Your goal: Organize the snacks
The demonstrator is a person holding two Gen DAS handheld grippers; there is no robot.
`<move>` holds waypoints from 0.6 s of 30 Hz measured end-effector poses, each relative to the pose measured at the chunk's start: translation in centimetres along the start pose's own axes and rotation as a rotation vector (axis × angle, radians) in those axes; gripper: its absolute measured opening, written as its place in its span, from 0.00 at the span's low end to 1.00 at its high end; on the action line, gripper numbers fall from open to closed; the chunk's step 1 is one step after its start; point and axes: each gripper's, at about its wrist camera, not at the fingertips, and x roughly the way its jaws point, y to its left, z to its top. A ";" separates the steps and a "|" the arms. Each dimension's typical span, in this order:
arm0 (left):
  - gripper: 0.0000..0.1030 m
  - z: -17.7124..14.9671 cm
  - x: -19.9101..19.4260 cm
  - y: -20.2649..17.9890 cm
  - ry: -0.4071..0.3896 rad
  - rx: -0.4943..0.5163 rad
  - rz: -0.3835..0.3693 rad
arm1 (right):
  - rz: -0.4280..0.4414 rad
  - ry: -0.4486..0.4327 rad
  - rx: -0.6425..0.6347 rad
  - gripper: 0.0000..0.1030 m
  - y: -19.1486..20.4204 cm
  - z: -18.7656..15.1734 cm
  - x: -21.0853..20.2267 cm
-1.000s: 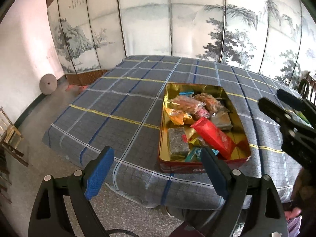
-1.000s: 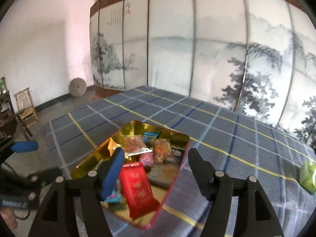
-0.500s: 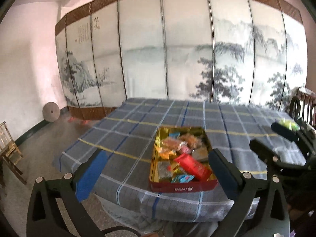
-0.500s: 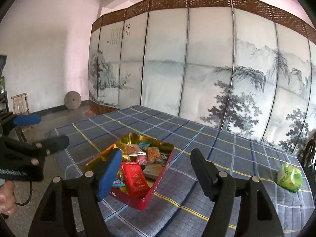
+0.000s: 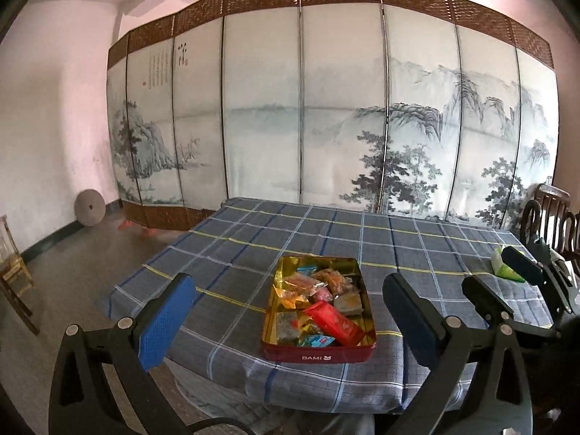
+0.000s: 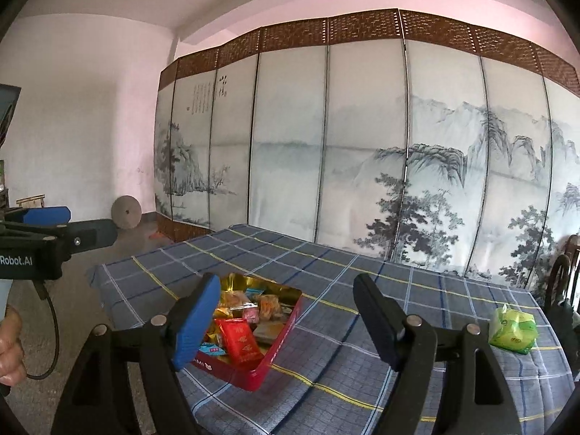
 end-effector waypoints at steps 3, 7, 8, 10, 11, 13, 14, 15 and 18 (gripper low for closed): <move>1.00 0.1 -0.6 -0.2 -0.016 0.018 0.005 | -0.004 -0.014 -0.002 0.75 0.3 0.1 -0.7; 1.00 0.3 -1.6 0.0 -0.047 0.013 0.016 | -0.011 -0.039 -0.005 0.76 0.7 0.5 -1.6; 1.00 0.4 -1.9 0.0 -0.054 0.011 0.017 | -0.012 -0.044 -0.008 0.77 0.8 0.6 -1.9; 1.00 0.4 -2.3 0.2 -0.067 0.006 0.015 | -0.019 -0.054 -0.016 0.78 1.0 0.7 -2.4; 1.00 0.5 -2.6 0.3 -0.075 0.007 0.014 | -0.019 -0.061 -0.017 0.78 1.1 0.8 -2.7; 1.00 0.5 -3.1 0.4 -0.089 0.006 0.006 | -0.018 -0.068 -0.020 0.78 1.2 0.9 -3.0; 1.00 0.5 -3.3 0.4 -0.095 0.006 0.004 | -0.022 -0.071 -0.026 0.78 1.4 0.9 -3.2; 1.00 0.5 -3.5 0.4 -0.099 0.008 0.000 | -0.024 -0.073 -0.028 0.78 1.5 0.9 -3.3; 1.00 0.5 -3.4 0.5 -0.086 0.013 -0.051 | -0.021 -0.079 -0.025 0.78 1.6 0.8 -3.5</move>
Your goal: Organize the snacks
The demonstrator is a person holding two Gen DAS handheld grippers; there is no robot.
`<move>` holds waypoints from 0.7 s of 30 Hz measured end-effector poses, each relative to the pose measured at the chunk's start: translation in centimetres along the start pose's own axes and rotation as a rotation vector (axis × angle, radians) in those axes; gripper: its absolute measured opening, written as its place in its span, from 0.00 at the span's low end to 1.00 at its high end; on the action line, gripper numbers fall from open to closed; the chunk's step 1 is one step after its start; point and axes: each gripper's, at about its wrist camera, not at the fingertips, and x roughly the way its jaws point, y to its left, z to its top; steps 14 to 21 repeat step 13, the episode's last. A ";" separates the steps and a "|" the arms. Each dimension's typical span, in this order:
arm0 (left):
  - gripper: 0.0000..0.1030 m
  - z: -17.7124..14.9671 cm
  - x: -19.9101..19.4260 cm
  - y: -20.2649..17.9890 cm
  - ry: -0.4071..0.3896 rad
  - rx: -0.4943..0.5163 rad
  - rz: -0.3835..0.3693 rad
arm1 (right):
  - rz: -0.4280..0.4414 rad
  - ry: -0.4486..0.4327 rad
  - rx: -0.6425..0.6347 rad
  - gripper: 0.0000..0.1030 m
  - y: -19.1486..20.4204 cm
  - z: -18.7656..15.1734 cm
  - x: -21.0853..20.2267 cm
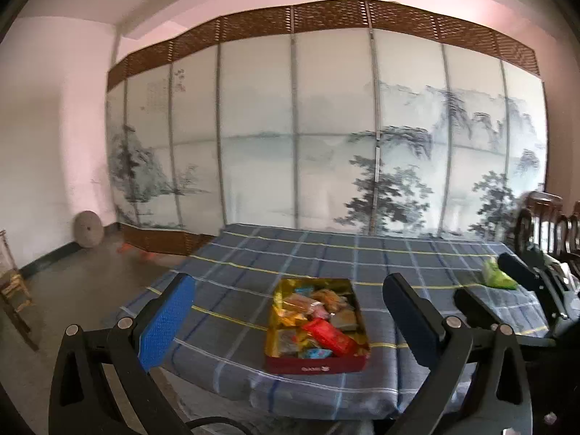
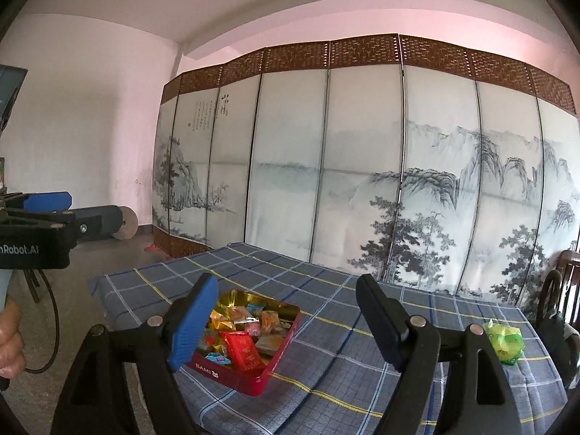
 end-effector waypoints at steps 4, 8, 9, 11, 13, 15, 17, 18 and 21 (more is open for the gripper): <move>1.00 -0.4 0.1 0.0 0.012 -0.011 -0.038 | 0.003 0.004 0.008 0.78 0.2 -0.3 0.2; 1.00 -1.0 0.8 -0.2 0.043 -0.006 -0.016 | 0.005 0.017 0.005 0.78 0.4 -0.6 0.5; 1.00 -1.3 0.9 -0.3 0.051 0.000 -0.006 | 0.005 0.019 0.004 0.78 0.4 -0.7 0.5; 1.00 -1.9 1.0 -0.5 0.057 0.002 0.006 | 0.004 0.021 0.003 0.78 0.5 -0.7 0.5; 1.00 -2.4 1.4 -0.5 0.084 -0.005 0.005 | 0.003 0.022 0.003 0.79 0.4 -0.7 0.4; 1.00 -2.4 1.4 -0.5 0.084 -0.005 0.005 | 0.003 0.022 0.003 0.79 0.4 -0.7 0.4; 1.00 -2.4 1.4 -0.5 0.084 -0.005 0.005 | 0.003 0.022 0.003 0.79 0.4 -0.7 0.4; 1.00 -2.4 1.4 -0.5 0.084 -0.005 0.005 | 0.003 0.022 0.003 0.79 0.4 -0.7 0.4; 1.00 -2.4 1.4 -0.5 0.084 -0.005 0.005 | 0.003 0.022 0.003 0.79 0.4 -0.7 0.4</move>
